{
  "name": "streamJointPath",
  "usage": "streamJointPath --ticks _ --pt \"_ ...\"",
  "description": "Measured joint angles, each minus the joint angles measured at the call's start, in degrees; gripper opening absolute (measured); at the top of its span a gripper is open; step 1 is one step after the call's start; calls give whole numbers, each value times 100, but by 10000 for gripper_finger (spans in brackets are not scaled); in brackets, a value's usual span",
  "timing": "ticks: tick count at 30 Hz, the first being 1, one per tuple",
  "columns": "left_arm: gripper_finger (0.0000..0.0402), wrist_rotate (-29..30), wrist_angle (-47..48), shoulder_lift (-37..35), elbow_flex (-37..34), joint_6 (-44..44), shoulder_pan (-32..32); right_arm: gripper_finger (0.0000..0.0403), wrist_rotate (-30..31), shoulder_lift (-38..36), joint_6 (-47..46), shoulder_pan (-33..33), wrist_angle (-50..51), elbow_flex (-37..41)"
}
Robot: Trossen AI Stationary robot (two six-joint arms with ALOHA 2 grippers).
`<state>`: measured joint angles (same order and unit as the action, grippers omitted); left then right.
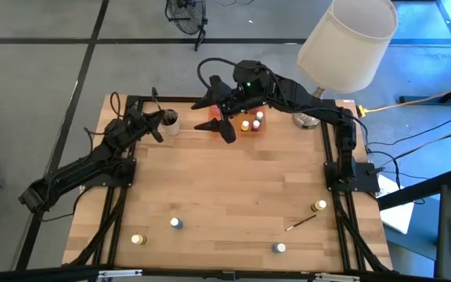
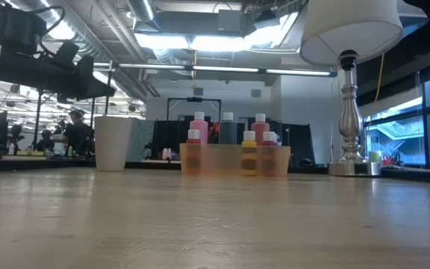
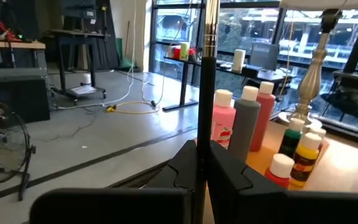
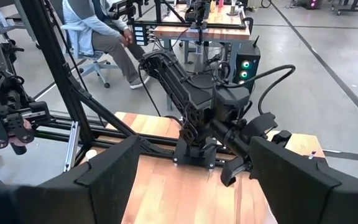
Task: Pick & Place Paint Supplies
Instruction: Put the silver paint brush into the white cup, then put the light yellow paint bottle into the orange bin
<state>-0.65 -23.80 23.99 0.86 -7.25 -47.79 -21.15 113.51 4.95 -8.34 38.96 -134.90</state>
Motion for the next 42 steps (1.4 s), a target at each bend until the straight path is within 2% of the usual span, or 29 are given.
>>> streamJointPath --ticks 11,16,28,34,37,42 --pt "21 -103 5 4 0 355 0 307 0 0 0 2 24 -1" --pt "30 211 17 51 0 355 0 307 0 0 0 2 24 -1" --pt "125 227 -40 264 0 -39 -2 307 2 0 1 0 53 -1" --pt "145 243 -674 250 4 -214 0 307 2 0 0 0 63 -1" --pt "143 87 -871 236 4 -468 0 307 2 0 -68 0 65 -1" --pt "131 -719 -769 237 273 -841 173 307 -2 -7 -335 22 65 -1"
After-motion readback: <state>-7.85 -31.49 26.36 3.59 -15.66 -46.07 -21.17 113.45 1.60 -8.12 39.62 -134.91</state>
